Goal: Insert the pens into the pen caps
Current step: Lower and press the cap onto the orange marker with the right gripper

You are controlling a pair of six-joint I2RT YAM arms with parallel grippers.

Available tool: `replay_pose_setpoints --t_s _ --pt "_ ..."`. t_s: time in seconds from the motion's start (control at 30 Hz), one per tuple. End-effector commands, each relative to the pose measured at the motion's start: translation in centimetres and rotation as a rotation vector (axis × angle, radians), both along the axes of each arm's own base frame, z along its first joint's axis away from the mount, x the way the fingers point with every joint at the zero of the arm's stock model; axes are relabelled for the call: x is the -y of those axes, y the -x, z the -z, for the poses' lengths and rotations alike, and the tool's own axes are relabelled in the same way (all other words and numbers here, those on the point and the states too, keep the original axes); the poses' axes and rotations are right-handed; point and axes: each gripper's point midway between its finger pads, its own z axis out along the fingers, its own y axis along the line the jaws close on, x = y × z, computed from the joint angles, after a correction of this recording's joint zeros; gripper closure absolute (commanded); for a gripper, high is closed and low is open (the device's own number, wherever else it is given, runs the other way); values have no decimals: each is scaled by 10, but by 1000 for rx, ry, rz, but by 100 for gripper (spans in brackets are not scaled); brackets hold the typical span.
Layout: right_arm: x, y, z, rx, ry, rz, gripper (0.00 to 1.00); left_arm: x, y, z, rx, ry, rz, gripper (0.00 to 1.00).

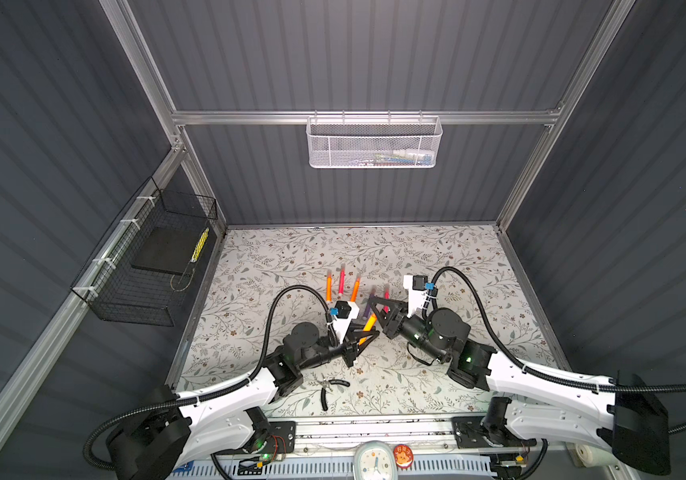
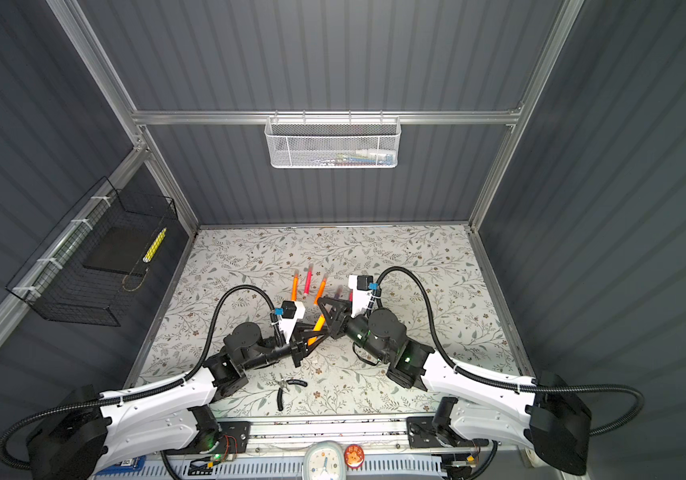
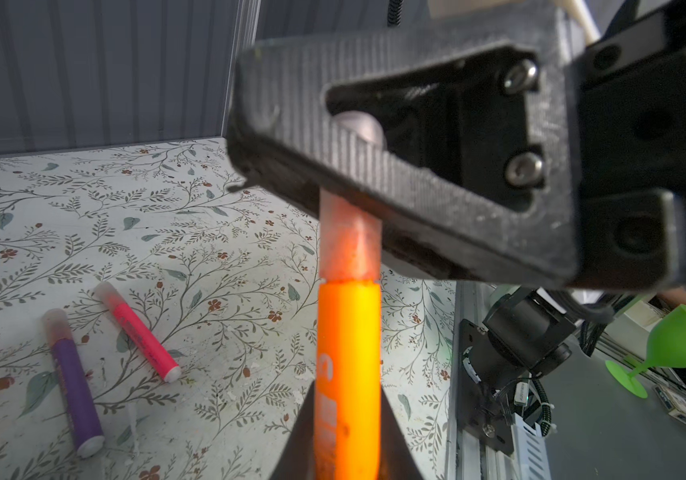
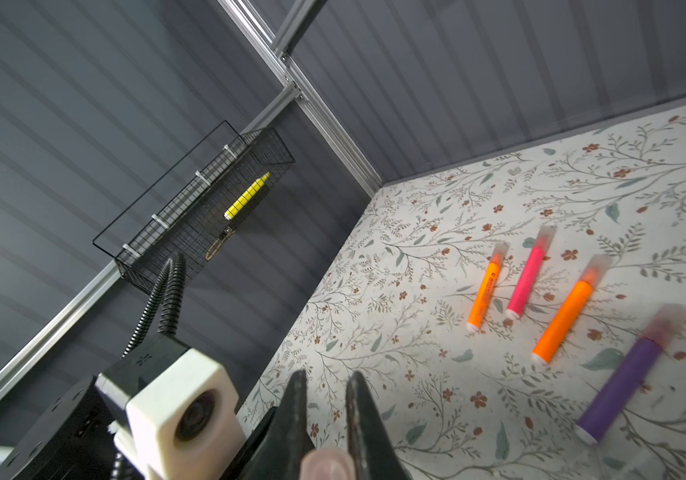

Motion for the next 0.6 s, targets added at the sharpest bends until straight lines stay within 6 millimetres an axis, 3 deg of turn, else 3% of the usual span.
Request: replay_pose_setpoints --t_s 0.0,0.1,0.17,0.23,0.4,0.57 --pt "-25 39 46 -17 85 -174 100 -15 -29 -66 63 199 -112 100" --pt "-32 52 45 21 88 -225 100 -16 -23 -97 40 337 30 100" --pt "-32 56 41 33 68 -244 100 -14 -27 -107 59 343 34 100" --pt "-30 51 44 -1 73 -203 100 -14 -45 -102 73 253 -65 100" --pt "-33 34 85 -240 148 -52 100 -22 -68 -91 198 87 -327 100" --pt "-37 36 70 -169 102 -83 100 -16 -63 -89 167 142 -270 100"
